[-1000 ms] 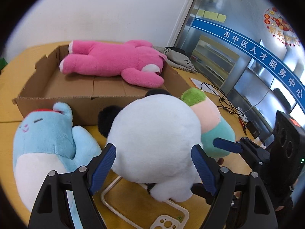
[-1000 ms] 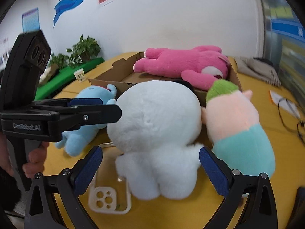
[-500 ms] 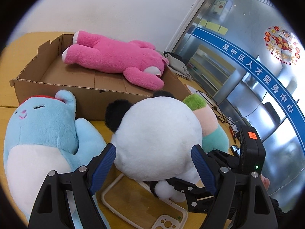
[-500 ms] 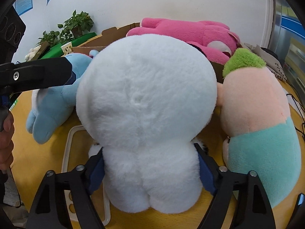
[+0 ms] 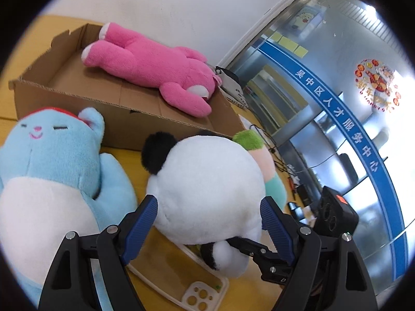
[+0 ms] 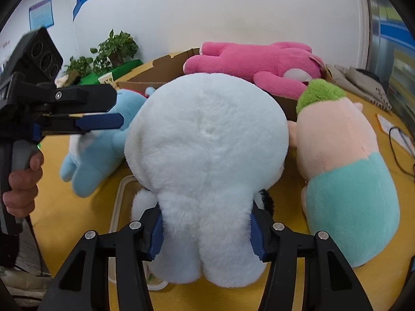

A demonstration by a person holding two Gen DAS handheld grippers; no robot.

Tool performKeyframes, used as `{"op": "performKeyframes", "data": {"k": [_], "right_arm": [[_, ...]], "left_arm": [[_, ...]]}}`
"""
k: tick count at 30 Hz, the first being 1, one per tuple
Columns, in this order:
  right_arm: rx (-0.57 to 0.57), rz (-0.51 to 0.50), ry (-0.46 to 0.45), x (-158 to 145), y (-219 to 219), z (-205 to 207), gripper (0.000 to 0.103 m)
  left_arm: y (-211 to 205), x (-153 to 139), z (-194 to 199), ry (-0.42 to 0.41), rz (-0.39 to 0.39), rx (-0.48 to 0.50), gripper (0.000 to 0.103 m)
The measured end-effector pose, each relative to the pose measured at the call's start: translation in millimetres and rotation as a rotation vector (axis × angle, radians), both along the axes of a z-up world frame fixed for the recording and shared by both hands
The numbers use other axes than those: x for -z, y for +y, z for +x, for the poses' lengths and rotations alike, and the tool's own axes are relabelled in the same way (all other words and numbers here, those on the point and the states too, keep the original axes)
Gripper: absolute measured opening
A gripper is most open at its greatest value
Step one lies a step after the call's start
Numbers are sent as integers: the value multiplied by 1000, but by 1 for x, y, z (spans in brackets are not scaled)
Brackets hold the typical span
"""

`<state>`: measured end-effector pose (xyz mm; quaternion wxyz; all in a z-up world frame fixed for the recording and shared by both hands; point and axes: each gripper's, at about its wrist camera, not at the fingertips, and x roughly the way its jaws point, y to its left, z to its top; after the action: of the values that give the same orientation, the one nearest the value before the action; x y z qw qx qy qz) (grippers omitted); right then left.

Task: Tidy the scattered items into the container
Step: 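Close the right gripper on the white panda while the left gripper grips it too, then lift the white panda off the table with both grippers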

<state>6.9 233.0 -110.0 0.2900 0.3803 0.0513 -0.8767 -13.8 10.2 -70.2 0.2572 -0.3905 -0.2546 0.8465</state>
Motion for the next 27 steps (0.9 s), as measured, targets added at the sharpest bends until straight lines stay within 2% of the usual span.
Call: {"op": "performKeyframes", "data": {"k": [3, 5, 7, 10, 13, 17, 20, 25, 27], "right_arm": [[25, -152, -48, -4, 23, -4, 58], [33, -211, -60, -8, 31, -6, 57], [32, -243, -73, -8, 33, -6, 57], [16, -233, -83, -6, 26, -4, 57], [13, -287, -106, -4, 28, -3, 57], [13, -383, -157, 0, 44, -5, 57], [15, -402, -168, 1, 48, -4, 57], [3, -389, -164, 0, 46, 0, 57], [-2, -356, -152, -2, 42, 0, 57]], "left_arm": [[0, 3, -1, -21, 18, -10, 81], [1, 4, -3, -29, 22, -12, 81], [4, 7, -5, -45, 32, 0, 81], [11, 17, -8, -96, 50, 24, 81], [17, 23, -9, -125, 24, 19, 81], [19, 37, -12, -196, 95, 20, 81], [22, 42, -14, -210, 123, 27, 81], [23, 39, -19, -190, 118, 31, 80], [22, 39, -21, -194, 115, 36, 74]]}}
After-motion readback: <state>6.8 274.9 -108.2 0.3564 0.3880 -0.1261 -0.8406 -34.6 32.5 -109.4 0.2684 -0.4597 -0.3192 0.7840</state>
